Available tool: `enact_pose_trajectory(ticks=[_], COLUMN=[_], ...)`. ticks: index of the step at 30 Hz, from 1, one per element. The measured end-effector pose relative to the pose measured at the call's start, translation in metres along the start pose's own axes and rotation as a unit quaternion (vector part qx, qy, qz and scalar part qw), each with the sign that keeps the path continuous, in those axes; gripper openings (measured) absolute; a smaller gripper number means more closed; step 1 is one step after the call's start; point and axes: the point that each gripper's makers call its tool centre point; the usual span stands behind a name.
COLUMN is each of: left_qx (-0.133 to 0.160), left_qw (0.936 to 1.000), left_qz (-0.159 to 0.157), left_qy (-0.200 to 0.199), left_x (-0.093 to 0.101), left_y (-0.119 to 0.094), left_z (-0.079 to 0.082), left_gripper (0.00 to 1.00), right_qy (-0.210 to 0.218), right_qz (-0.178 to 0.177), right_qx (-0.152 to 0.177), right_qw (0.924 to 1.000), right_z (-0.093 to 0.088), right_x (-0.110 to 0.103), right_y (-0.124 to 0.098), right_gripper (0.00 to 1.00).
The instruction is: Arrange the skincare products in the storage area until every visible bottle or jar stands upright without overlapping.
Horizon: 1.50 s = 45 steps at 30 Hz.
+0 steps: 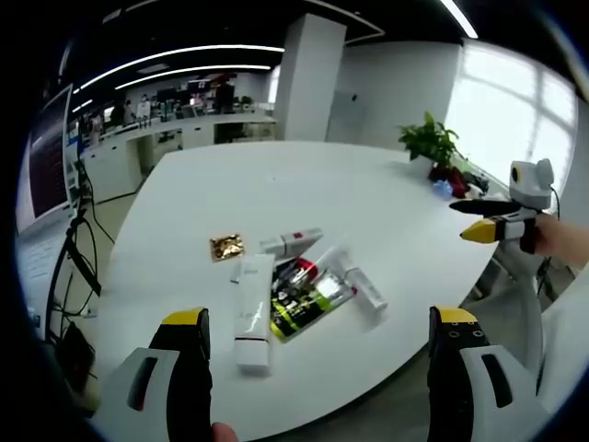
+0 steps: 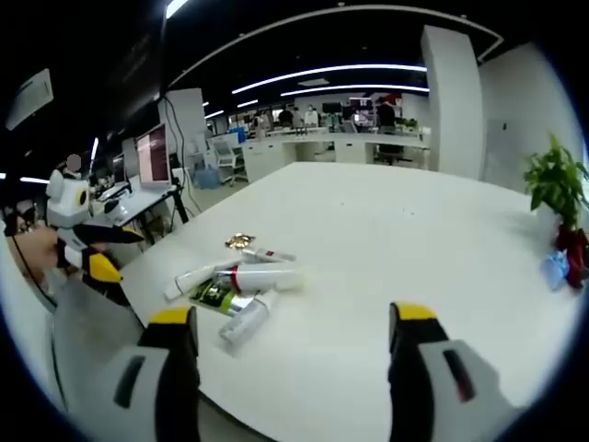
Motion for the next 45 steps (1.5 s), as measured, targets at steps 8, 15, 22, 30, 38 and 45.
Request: enact_pose_trajectory(ticks=[8,15,22,30,38,45], left_qx=[-0.006,-0.006,-0.015,-0.009,-0.010,-0.012], left_qw=[1.0000,1.0000,0.9998,0.9999,0.9998,0.9997], left_qz=[0.000,-0.001,-0.005,-0.007,-0.004,-0.004], left_qy=[-0.005,-0.007,-0.008,-0.010,-0.017,-0.023], left_x=[-0.003,-0.006,-0.007,-0.009,-0.016,-0.018], left_y=[0.003,0.008,0.015,0.019,0.020,0.022], left_z=[-0.002,0.001,-0.004,0.002,-0.001,-0.006], left_gripper=[0.97,0.97,0.97,0.97,0.97,0.97], right_qy=[-0.024,-0.046,-0.085,-0.109,-0.142,-0.172], right_qz=[0.023,0.041,0.097,0.115,0.137,0.163], right_qx=[-0.006,-0.017,-0.044,-0.044,-0.057,-0.075], right_qw=[0.9994,0.9980,0.9906,0.9863,0.9786,0.9685], right_z=[0.011,0.017,0.016,0.032,0.037,0.033], right_x=[0.004,0.005,-0.009,-0.014,-0.021,-0.031], right_y=[0.021,0.039,0.064,0.087,0.113,0.132], right_gripper=[0.84,0.82,0.81,0.77,0.76,0.75])
Point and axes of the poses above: the point that each gripper's makers call its tool centre point, and the gripper's own axes: y roughly forward along the fingers, x roughly to its right, z roughly out of its top, and after that the axes turned 1 degree about -z, right-handed
